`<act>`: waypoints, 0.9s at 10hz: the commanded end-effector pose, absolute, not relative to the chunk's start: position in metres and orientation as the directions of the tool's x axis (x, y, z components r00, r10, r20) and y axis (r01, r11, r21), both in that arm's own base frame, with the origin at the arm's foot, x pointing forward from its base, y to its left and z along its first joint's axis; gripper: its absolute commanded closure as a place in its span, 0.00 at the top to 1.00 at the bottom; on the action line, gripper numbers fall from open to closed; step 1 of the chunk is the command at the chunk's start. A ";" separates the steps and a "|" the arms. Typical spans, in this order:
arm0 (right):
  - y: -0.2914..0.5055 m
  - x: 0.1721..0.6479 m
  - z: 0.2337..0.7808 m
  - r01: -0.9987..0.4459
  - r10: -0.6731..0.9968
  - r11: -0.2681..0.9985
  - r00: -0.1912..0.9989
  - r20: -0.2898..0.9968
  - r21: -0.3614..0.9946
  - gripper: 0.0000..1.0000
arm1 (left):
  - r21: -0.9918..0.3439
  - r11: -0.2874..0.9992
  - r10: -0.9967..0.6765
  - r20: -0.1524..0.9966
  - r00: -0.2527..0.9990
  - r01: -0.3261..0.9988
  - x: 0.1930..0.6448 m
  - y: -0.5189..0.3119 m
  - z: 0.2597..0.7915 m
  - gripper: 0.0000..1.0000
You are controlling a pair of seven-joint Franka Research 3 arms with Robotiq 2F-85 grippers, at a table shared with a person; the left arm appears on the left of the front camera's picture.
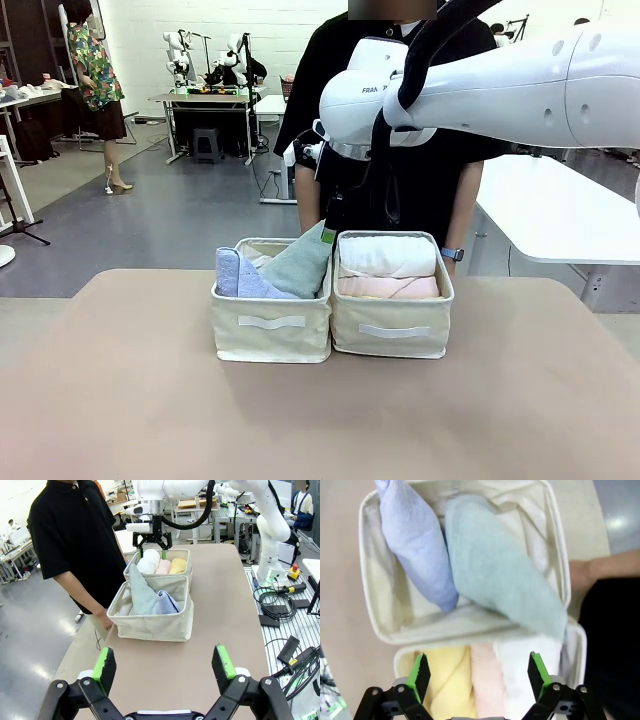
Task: Sort the towels based on their folding style.
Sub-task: Pick up another triangle-folded towel from the table and place it in the left Fabric basket.
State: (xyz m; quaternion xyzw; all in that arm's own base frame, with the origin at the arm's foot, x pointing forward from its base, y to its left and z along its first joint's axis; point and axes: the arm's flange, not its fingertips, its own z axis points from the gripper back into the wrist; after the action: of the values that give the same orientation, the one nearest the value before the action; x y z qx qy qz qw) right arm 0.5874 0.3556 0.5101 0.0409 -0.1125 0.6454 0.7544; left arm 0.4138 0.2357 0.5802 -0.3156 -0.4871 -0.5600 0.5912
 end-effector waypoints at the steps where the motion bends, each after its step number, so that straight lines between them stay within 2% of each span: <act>1: 0.294 0.537 0.541 -0.953 0.953 0.284 0.269 0.141 -0.105 1.00 | 0.176 0.174 -0.372 0.923 -0.101 0.969 0.410 0.235 0.579 1.00; 5: 0.190 0.486 0.588 -0.852 0.859 0.496 0.455 0.236 -0.164 1.00 | 0.176 0.174 -0.372 0.923 -0.101 0.969 0.410 0.235 0.579 1.00; 9: 0.096 0.465 0.593 -0.741 0.726 0.663 0.604 0.330 -0.103 1.00 | 0.176 0.174 -0.372 0.923 -0.101 0.969 0.410 0.235 0.579 1.00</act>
State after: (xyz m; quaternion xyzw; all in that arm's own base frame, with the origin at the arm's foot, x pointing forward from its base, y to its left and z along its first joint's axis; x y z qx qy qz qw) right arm 0.4694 0.0990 0.6073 0.0079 -0.1541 0.4348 0.8872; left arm 0.4135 0.2365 0.5799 -0.3153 -0.4873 -0.5593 0.5919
